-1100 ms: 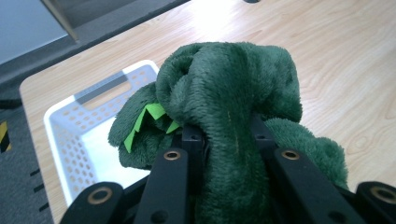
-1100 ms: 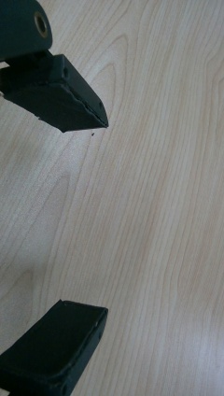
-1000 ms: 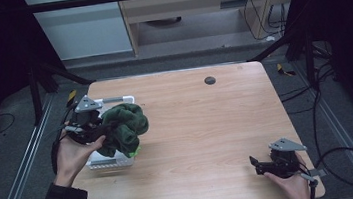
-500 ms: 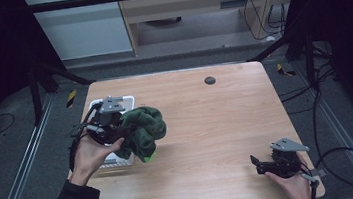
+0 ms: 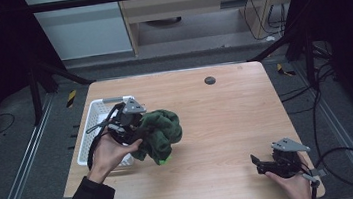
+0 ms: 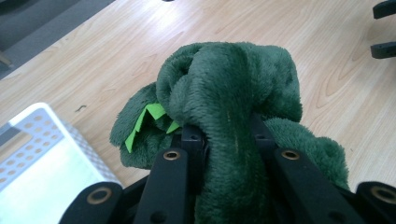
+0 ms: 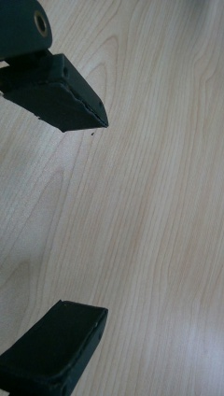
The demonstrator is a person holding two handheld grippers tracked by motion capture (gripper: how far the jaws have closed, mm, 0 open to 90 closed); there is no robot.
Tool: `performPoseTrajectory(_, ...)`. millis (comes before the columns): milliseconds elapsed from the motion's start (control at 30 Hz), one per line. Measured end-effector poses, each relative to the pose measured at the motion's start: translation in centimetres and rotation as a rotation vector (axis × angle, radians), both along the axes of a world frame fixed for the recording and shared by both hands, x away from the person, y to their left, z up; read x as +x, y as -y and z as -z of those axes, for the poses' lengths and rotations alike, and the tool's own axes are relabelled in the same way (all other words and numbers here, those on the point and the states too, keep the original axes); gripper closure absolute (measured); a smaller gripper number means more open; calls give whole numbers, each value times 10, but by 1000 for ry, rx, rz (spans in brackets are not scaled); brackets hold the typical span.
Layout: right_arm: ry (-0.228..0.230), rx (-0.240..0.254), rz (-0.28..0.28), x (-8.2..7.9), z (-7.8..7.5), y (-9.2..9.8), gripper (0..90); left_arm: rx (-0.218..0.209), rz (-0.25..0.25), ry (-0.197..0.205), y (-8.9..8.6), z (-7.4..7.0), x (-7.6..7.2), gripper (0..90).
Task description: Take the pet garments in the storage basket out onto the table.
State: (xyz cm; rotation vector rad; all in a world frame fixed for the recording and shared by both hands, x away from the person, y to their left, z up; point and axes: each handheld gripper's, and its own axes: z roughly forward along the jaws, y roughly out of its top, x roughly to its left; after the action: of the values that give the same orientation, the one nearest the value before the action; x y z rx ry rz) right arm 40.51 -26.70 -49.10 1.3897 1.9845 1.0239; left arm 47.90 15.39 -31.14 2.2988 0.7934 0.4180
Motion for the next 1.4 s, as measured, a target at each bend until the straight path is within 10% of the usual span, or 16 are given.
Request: performPoseTrajectory(1400,15,-2,12,-1,-1,1,79,66,114,-90,82,49,21,738)
